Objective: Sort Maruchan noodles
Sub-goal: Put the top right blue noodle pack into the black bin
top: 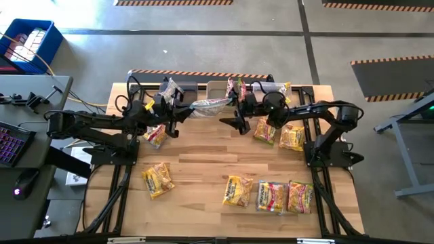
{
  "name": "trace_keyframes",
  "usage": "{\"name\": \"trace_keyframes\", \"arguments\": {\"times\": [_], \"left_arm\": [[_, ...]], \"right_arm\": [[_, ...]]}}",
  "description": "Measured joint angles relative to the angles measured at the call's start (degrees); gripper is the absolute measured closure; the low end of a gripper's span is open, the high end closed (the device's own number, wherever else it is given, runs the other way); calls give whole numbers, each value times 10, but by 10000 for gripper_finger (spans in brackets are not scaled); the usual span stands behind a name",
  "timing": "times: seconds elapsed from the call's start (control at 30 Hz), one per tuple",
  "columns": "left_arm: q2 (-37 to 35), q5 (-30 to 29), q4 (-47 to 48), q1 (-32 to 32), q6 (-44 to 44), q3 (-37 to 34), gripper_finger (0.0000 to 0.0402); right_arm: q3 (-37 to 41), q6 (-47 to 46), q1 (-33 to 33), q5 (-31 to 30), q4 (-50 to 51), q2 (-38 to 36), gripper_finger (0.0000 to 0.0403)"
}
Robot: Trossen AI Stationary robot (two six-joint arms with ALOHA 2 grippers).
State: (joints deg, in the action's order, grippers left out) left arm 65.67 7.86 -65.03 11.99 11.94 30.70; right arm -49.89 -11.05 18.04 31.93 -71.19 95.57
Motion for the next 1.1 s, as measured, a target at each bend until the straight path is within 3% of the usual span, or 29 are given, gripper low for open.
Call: {"name": "trace_keyframes", "arguments": {"times": [0.2,0.43,0.9,1.1], "left_arm": [[0,2,0,-1,14,0,401],[0,2,0,-5,4,0,401],[-1,2,3,-4,-37,1,397],[-6,7,44,-3,-46,1,364]], "right_arm": [[-49,-12,-2,18,2,42,88],[-52,-18,-1,17,1,47,98],[-51,-15,-5,18,-11,47,225],[-50,-51,18,72,-9,46,259]]}}
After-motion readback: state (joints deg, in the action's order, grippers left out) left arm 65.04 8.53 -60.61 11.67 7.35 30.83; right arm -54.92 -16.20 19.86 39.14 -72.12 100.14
